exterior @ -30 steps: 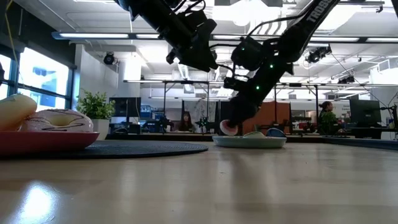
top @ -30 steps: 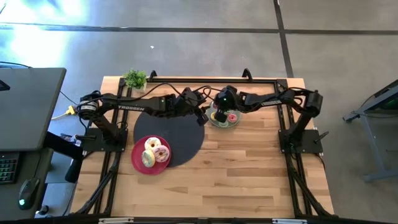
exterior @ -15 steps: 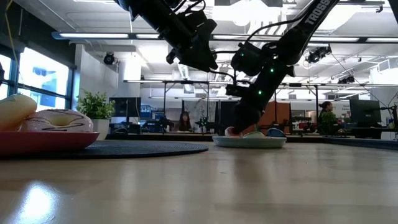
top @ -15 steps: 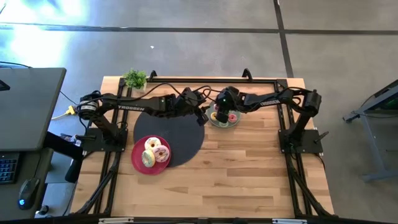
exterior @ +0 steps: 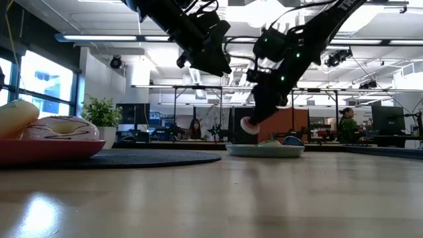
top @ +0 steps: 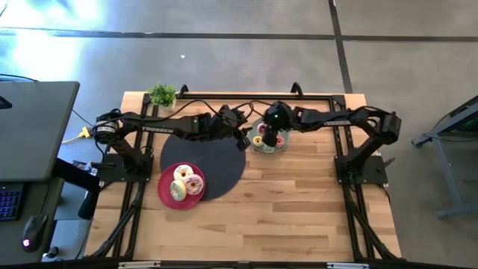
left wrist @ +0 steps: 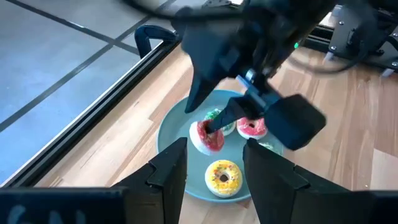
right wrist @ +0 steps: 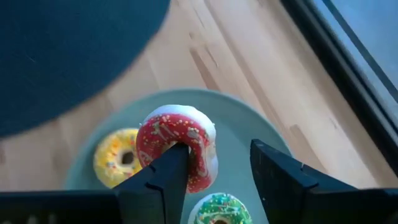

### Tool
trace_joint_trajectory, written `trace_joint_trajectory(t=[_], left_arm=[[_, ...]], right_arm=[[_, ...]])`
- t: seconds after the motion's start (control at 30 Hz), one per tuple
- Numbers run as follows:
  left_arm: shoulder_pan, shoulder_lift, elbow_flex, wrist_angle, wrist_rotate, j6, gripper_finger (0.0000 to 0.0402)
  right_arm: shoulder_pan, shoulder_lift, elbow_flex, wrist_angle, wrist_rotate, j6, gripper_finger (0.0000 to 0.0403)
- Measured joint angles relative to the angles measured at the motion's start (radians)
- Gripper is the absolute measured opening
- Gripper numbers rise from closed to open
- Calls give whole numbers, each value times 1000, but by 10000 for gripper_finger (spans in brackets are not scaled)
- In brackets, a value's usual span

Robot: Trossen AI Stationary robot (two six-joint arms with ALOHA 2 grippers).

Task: Pick & Place donuts
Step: Put the small pink donut on the gray plate

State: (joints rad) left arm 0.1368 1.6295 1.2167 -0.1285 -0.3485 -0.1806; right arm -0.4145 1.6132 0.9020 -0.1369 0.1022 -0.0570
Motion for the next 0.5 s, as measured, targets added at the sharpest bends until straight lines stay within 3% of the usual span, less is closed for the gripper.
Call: trace_joint_trajectory(t=[0.27, 0.5], left_arm=[[15, 19, 2, 89, -63, 45, 149], [86, 168, 0, 73, -89, -103, 149]], right_arm=[[0, -22, 0, -37, -6, 16, 160], [0, -22, 0, -37, -5, 31, 152]])
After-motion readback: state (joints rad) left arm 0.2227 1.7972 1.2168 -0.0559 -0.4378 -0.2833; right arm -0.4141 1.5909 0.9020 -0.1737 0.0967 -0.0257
